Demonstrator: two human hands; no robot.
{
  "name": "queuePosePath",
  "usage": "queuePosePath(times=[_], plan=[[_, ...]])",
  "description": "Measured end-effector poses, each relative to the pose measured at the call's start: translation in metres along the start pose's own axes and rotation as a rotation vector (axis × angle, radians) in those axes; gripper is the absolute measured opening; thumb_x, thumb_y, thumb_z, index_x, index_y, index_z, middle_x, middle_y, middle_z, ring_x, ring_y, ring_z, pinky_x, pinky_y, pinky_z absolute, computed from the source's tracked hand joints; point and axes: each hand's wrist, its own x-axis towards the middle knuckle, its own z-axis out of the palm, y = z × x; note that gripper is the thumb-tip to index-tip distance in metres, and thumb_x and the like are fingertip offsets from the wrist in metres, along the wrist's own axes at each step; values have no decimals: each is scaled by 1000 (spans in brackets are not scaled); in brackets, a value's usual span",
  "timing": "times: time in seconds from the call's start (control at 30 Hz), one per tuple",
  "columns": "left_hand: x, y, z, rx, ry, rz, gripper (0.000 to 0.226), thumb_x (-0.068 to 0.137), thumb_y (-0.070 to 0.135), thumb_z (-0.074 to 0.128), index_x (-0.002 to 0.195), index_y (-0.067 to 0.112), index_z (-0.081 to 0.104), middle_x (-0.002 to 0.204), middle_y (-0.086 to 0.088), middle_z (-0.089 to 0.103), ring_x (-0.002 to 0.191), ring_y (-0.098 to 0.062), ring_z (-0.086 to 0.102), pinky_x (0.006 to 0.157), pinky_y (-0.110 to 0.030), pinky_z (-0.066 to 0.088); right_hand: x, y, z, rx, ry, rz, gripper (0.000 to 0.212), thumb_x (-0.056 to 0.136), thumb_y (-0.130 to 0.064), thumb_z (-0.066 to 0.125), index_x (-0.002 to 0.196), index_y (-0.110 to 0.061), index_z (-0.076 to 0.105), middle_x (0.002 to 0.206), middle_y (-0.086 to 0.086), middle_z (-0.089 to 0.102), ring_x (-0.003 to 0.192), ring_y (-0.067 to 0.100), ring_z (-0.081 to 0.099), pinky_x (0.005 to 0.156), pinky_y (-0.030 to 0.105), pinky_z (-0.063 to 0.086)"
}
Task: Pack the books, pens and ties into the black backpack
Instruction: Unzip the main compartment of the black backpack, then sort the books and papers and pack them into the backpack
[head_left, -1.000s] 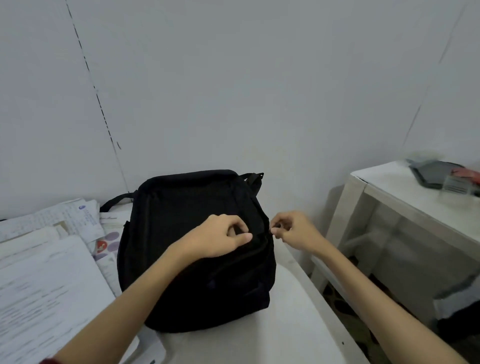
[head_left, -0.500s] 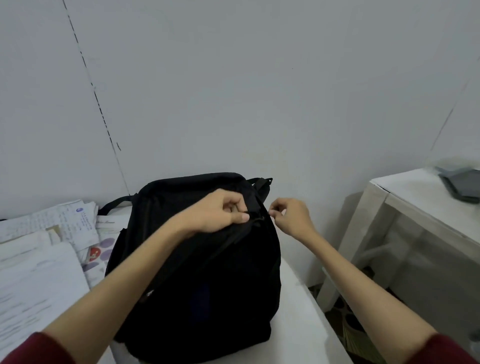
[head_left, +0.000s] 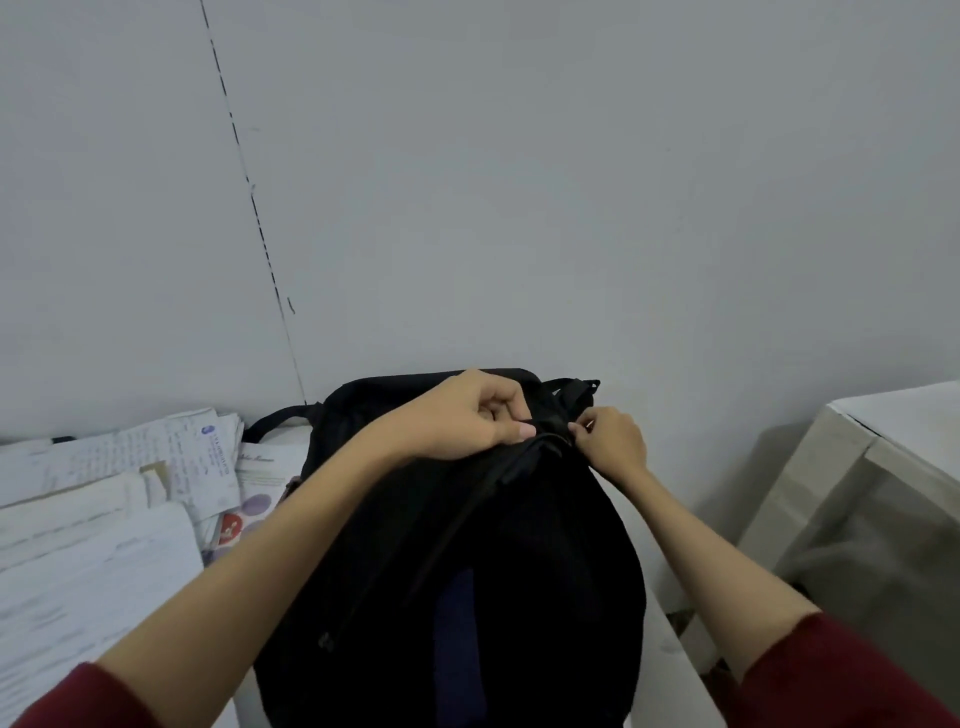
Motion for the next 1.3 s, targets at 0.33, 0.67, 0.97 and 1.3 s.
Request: queuePosePath(times=[0.33, 0.67, 0.97, 1.3], plan=[[-61, -32, 42, -246, -25, -137, 19, 93, 31, 54, 96, 17, 65, 73, 6, 64, 64, -1, 60, 56, -17, 49, -99, -74, -54, 481, -274, -301, 26, 91, -23, 61, 68, -14, 70, 60, -2, 66, 46, 1, 54, 53, 12, 42], [-286, -111, 7, -208, 689, -494, 9, 90, 24, 61, 87, 22, 69, 75, 12, 71, 73, -5, 65, 65, -18, 48, -260, -192, 53, 209, -630, -794, 34, 93, -33, 56, 78, -6, 69, 72, 8, 67, 69, 21, 60, 69, 36, 50], [-465, -175, -4, 298, 852, -930, 43, 87, 46, 58, 126, 27, 54, 144, -1, 43, 133, -24, 36, 107, -37, 28, -379, -276, 138, 43, -600, -946, 39, 96, -40, 47, 125, -17, 55, 130, -2, 52, 120, 21, 40, 96, 33, 35], [-524, -195, 2, 133, 919, -1168, 62, 85, 68, 40, 140, 42, 26, 158, -4, 0, 142, -40, -4, 110, -61, -3, -420, -280, 164, -145, -232, -897, 32, 74, -37, 56, 89, -10, 65, 88, 6, 62, 74, 29, 60, 58, 39, 48]])
